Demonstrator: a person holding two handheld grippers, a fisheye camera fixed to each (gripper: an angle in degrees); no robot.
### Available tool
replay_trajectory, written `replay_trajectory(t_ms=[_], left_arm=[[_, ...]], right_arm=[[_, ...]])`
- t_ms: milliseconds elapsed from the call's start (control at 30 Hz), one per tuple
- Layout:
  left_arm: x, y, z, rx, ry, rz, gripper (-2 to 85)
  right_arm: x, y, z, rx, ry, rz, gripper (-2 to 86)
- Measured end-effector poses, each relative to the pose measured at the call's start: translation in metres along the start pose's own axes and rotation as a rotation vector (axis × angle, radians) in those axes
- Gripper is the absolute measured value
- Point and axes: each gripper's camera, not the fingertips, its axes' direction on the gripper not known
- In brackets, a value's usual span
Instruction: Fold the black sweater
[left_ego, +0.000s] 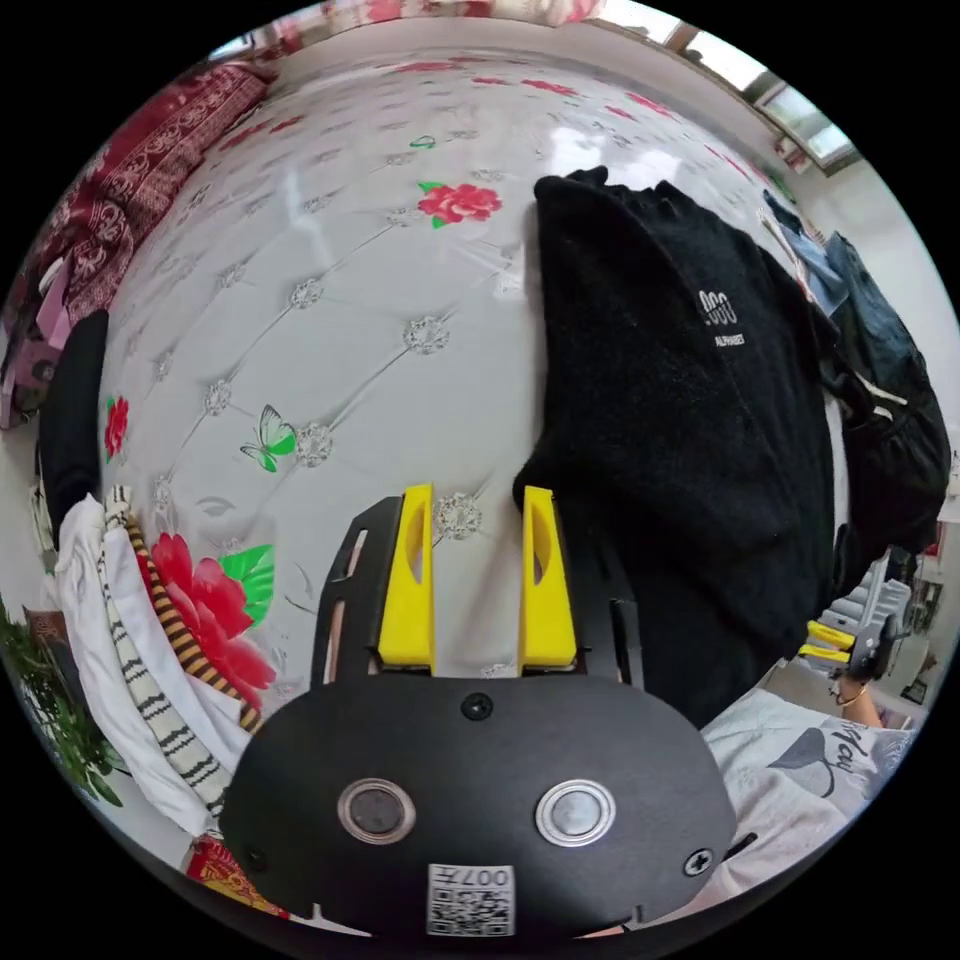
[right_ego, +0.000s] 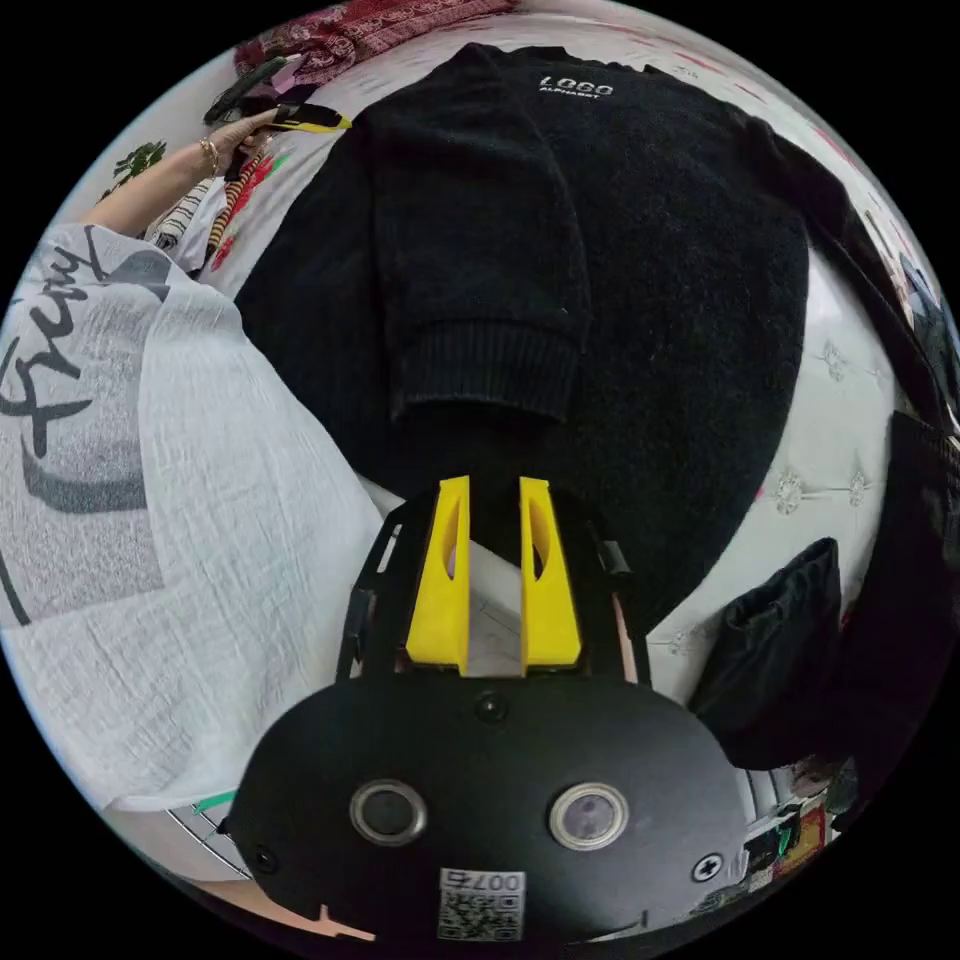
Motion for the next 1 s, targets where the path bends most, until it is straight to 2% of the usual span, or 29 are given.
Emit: replay_trajectory(t_ms=[67,167,233,333,367,467,500,567,633,700,767,867,1000], left_arm=[[0.007,-0.004,-0.011,0.06,0.007,0.023,9.4],[0.047,-0.017,-0.038,0.206,0.025,0.179,8.0],[0.081,-0.034,-0.045,0.237,0.058,0.29,7.7],[0.11,-0.059,-0.025,0.195,0.031,0.358,6.5],[0.111,-0.064,-0.018,0.186,0.02,0.348,5.7],[0.095,-0.088,0.027,0.047,-0.104,0.259,0.8],[0.089,-0.091,0.043,0.001,-0.15,0.296,-0.1],[0.091,-0.086,0.044,0.065,-0.181,0.362,-0.6],[0.106,-0.081,0.05,0.074,-0.286,0.381,-0.9],[0.113,-0.077,0.052,0.086,-0.345,0.364,-0.9],[0.111,-0.073,0.05,0.102,-0.349,0.325,-0.9],[0.104,-0.059,0.037,0.139,-0.408,0.262,-1.0],[0.072,-0.025,0.007,0.21,-0.318,0.083,-1.0]], right_arm=[[-0.003,0.01,-0.042,0.169,0.033,0.024,4.1],[-0.006,0.002,-0.081,0.334,0.066,0.009,4.8],[-0.004,-0.012,-0.078,0.307,0.012,-0.02,5.2],[0.003,-0.032,-0.03,0.042,-0.096,-0.045,5.9],[0.005,-0.025,-0.041,0.115,-0.073,-0.065,6.1],[0.031,-0.025,-0.085,0.149,-0.031,-0.062,7.2],[0.041,-0.024,-0.098,0.181,-0.027,-0.043,7.4],[0.102,-0.018,-0.153,0.36,0.036,0.104,8.1],[0.167,-0.009,-0.192,0.507,0.041,0.283,8.8],[0.24,0.006,-0.222,0.637,-0.002,0.508,9.4],[0.324,0.033,-0.24,0.791,-0.164,0.776,10.2],[0.391,0.05,-0.241,0.887,-0.353,0.958,11.0],[0.43,0.056,-0.235,0.886,-0.392,1.129,9.6]])
